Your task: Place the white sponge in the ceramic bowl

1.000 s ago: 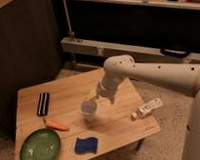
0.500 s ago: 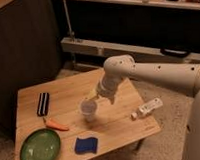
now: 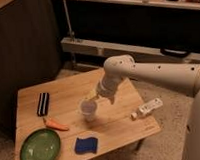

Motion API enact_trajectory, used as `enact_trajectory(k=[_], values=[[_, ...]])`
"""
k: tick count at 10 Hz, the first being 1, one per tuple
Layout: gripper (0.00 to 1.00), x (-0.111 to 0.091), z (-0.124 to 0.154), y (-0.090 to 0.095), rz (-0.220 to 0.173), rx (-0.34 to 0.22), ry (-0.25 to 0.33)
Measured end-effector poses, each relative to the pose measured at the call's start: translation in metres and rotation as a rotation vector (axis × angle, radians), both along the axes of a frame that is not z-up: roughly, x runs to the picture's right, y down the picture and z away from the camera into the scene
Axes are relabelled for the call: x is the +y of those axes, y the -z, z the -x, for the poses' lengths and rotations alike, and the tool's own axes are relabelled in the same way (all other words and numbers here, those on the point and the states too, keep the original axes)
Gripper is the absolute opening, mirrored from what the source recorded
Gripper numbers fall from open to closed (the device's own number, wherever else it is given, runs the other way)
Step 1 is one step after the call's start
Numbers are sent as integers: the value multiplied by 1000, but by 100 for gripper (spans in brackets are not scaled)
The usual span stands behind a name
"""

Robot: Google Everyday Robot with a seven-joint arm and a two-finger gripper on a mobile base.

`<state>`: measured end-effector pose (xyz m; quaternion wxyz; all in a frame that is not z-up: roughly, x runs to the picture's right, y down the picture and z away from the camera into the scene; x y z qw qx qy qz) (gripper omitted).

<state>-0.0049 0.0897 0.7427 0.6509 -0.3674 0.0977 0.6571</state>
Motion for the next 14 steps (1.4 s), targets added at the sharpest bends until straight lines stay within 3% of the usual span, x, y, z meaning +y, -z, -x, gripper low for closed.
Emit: enact_trajectory(k=[8,10,12,14], values=[[80,0,0,0,0,0,0],[80,-1,2,3,-28,-21,1],[80,-6,9,25,-163,-114,78],[80,-14,20,57,-328,-245,223]])
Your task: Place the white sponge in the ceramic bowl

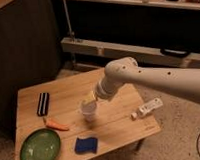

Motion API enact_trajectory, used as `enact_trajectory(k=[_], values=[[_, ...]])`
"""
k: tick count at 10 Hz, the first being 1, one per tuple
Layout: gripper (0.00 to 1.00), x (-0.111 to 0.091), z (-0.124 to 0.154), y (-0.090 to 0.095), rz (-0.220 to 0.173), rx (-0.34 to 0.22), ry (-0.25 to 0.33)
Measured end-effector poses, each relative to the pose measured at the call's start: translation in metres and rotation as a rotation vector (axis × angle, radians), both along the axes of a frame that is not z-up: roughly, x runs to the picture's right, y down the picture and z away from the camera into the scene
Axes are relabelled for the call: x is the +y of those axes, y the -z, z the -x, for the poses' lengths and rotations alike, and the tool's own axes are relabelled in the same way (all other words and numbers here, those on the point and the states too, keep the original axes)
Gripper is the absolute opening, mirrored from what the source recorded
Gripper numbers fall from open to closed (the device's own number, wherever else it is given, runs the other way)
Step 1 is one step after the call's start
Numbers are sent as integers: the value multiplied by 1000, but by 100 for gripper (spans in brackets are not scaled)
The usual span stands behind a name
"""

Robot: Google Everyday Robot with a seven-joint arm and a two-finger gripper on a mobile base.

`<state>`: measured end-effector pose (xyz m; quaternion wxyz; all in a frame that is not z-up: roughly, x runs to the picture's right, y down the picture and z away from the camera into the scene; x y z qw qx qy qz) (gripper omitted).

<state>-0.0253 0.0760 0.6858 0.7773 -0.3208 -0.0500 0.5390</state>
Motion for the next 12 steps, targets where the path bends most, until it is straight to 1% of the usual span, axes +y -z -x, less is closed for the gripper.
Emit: enact_trajectory(k=[1,2,3,4,5,7,9,10,11,12], values=[[80,-3,5,13,-59,-43,51],[80,-7,16,29,-134,-99,128],[80,-9,22,35,-151,-111,167],[80,-8,30,39,-146,-105,230],[80,-7,37,41,-141,-99,265],[80,-7,32,39,-142,-88,267],[80,-7,34,40,-142,-92,269],[80,-7,35,40,-145,-101,277],[80,-4,41,41,-152,-132,305],[80,4,52,45,-166,-183,363]])
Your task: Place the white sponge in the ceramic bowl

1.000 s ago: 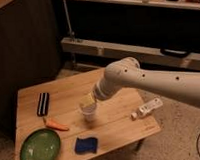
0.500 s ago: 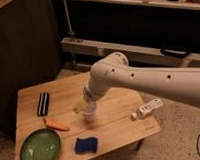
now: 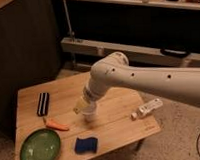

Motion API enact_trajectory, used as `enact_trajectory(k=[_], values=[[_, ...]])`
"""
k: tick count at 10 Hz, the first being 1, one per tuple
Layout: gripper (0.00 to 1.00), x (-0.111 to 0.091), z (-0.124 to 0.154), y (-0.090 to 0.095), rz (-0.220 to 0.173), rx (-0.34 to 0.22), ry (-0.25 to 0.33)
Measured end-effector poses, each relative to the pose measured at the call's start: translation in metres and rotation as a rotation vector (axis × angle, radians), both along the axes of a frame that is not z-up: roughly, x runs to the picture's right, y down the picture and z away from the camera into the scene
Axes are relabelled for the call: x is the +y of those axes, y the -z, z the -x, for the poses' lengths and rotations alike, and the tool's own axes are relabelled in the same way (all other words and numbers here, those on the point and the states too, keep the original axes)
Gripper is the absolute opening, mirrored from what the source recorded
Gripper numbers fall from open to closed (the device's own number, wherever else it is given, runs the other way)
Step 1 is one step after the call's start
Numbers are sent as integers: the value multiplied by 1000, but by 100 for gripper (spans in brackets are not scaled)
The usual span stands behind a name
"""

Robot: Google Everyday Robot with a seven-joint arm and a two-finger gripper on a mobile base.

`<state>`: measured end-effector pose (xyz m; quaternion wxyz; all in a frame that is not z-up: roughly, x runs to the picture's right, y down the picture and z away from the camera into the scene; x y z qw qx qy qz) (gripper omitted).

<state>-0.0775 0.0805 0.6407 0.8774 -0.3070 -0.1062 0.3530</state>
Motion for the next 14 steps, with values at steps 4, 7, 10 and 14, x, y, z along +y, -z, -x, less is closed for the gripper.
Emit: enact_trajectory(k=[4,7,10,14], values=[[80,62,27,15,2,-114,188],[80,103,27,7,-11,-117,293],[80,147,32,-19,-39,-143,342],[80,186,31,-42,-55,-175,330]])
